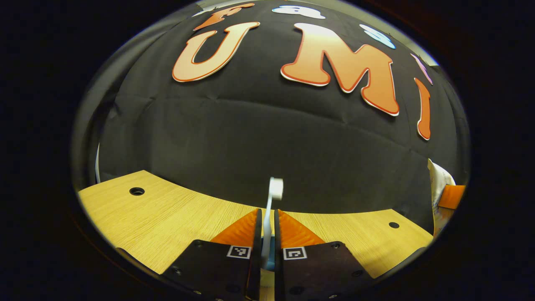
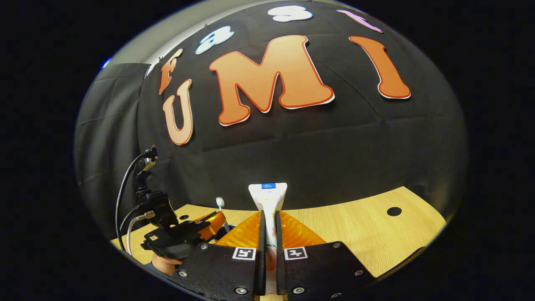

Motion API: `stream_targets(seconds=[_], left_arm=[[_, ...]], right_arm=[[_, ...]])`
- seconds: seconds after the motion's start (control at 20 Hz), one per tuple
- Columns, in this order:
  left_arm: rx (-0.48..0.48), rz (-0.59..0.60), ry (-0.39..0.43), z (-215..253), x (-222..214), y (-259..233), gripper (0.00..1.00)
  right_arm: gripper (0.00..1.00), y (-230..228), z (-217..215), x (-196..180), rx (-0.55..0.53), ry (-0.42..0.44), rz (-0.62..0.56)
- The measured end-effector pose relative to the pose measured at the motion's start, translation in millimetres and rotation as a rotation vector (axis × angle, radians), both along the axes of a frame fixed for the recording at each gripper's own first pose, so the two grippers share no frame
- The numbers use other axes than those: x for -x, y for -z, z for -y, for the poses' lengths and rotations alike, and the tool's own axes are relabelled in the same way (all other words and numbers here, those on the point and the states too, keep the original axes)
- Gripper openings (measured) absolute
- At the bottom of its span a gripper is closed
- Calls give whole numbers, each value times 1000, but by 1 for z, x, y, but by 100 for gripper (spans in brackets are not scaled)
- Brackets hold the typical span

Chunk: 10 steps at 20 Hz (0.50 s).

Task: Put the toothbrush and toothpaste on the desktop into the cup, then pick up the cup and place it on the coaster on the desktop.

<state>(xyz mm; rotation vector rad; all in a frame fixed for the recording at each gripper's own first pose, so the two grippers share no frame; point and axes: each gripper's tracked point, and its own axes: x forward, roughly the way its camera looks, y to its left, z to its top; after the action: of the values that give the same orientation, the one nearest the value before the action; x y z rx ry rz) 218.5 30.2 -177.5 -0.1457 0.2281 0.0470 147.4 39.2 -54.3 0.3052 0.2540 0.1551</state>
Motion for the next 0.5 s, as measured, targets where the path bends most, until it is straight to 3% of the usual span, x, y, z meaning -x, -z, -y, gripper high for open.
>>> stream_targets(seconds=[0.05,0.15,0.25,0.4,0.5], left_arm=[[-9,-2,20,4,5,-2,13],[-25,-13,48,11,16,-4,26],[-29,-7,67,12,29,-9,43],[-43,-11,74,7,49,-15,78],[-64,-23,76,-2,63,-16,90]], right_arm=[[10,-3,0,1,1,-1,5],[10,-10,-3,4,2,-6,19],[10,-18,-8,5,-4,-14,38],[10,-30,-16,7,-21,-29,74],[10,-37,-23,4,-35,-41,99]])
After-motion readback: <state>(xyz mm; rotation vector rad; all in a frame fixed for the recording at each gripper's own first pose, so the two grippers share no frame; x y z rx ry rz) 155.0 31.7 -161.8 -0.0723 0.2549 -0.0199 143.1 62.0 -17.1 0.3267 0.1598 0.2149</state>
